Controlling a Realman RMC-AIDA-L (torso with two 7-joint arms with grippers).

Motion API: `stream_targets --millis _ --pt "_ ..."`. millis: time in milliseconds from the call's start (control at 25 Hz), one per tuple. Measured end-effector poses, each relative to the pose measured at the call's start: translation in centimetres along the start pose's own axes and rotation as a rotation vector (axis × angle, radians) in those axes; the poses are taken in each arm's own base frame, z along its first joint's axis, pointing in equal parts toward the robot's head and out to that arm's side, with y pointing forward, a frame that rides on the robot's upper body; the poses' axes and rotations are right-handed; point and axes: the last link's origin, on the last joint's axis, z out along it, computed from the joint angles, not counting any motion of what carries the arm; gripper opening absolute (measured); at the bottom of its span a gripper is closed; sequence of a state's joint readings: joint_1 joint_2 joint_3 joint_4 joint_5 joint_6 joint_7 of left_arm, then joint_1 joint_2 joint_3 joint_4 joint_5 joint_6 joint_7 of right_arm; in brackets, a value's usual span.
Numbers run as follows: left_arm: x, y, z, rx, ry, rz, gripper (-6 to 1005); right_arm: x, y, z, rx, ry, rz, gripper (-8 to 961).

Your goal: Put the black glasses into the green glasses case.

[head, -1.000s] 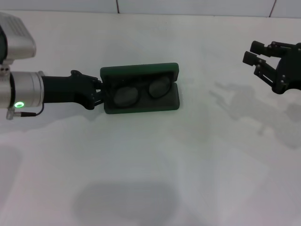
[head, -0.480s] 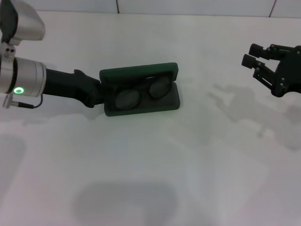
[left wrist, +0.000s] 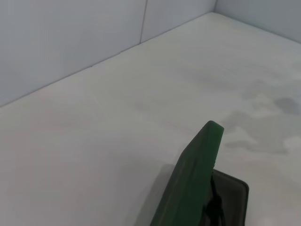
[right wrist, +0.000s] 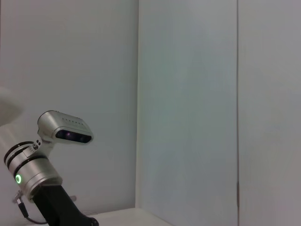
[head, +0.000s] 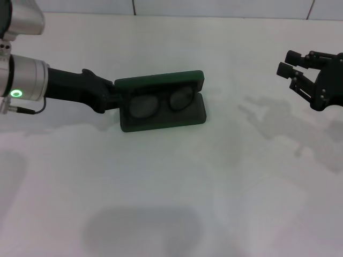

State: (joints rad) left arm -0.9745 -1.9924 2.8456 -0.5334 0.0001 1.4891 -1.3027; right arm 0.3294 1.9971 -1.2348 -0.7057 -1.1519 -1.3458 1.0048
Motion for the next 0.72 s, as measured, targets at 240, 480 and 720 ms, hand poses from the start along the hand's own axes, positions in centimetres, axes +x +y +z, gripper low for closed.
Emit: stream_targets --millis 240,480,720 --pt "0.2 -0.4 -1.2 -0.014 -0.009 0.010 156 0.0 0.1 0.0 -0.006 0.000 0.004 346" --pt "0.0 0.1 -1.0 -0.052 -0.049 0.031 153 -0.1 0.2 0.1 -0.012 -0.005 0.007 350" --pt "0.7 0.5 -0.6 -0.076 -0.032 0.069 138 -0.1 0.3 0.2 -0.013 -0.008 0.008 354"
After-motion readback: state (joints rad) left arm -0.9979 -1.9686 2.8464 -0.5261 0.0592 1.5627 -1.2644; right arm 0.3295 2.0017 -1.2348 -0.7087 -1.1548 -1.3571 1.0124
